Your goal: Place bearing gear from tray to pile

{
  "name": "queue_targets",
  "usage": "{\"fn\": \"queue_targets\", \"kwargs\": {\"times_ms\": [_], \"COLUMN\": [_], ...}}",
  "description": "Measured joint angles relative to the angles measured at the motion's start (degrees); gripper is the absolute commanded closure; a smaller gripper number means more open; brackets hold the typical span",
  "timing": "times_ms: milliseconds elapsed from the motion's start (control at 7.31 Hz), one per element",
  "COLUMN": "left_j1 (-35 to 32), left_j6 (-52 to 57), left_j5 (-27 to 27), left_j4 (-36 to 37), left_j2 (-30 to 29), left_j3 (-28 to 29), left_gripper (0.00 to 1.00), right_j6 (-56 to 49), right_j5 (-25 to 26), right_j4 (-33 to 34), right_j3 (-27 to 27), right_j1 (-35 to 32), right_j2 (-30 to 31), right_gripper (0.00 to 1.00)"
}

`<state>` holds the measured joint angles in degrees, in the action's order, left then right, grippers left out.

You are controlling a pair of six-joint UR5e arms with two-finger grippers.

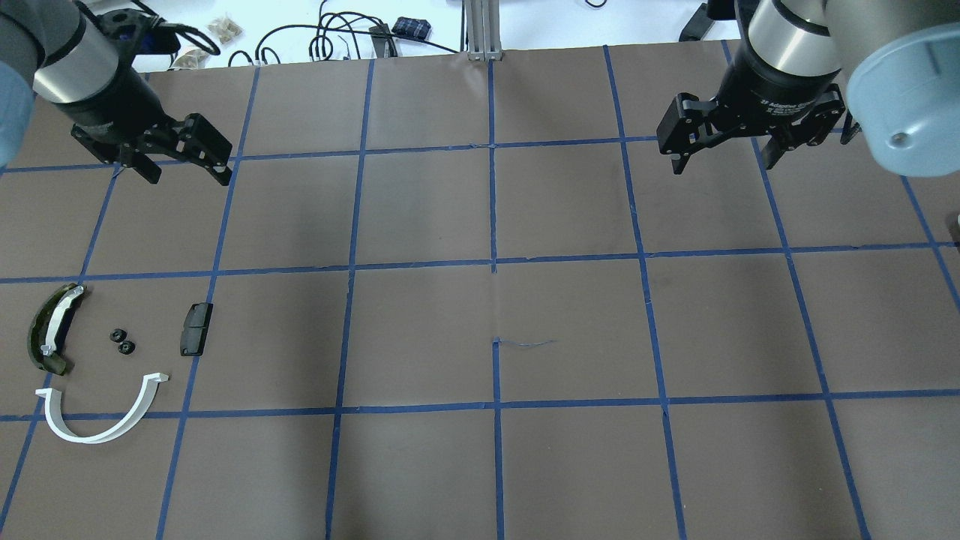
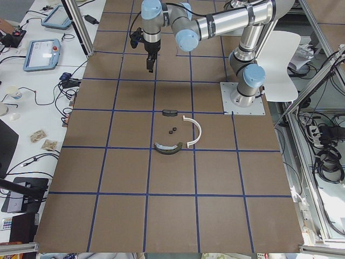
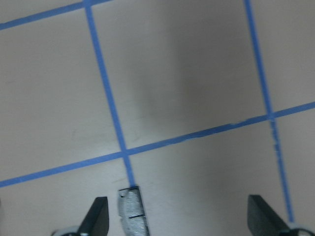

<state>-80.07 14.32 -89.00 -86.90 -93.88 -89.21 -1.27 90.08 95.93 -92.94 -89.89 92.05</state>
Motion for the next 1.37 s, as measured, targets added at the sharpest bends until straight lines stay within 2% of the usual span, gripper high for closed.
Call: {"fn": "queue_targets", "kwargs": {"times_ms": [274,547,1368], "left_j1": [-7.2,-10.7,-10.3], "left_j6": [-8.4,-12.2,-12.1], "left_j5": [-4.0,-4.8,-2.9], "left_j4": [-5.5,-6.8,-6.4], "left_j2": [1.1,2.8,2.9], "left_j3": [4.0,3.9,3.2], "left_gripper": [0.0,0.0,0.0], "right_j6": [-1.6,-0.5,1.9], "right_j5": [-3.7,-4.2,-4.2], "right_j4": [0.7,0.6,0.8], "right_j3": [-0.2,0.0,-0.3], "right_j1": [0.0,0.1,0.1], "right_j2": [-0.1,0.1,0.0], "right_gripper": [0.0,0.0,0.0]}}
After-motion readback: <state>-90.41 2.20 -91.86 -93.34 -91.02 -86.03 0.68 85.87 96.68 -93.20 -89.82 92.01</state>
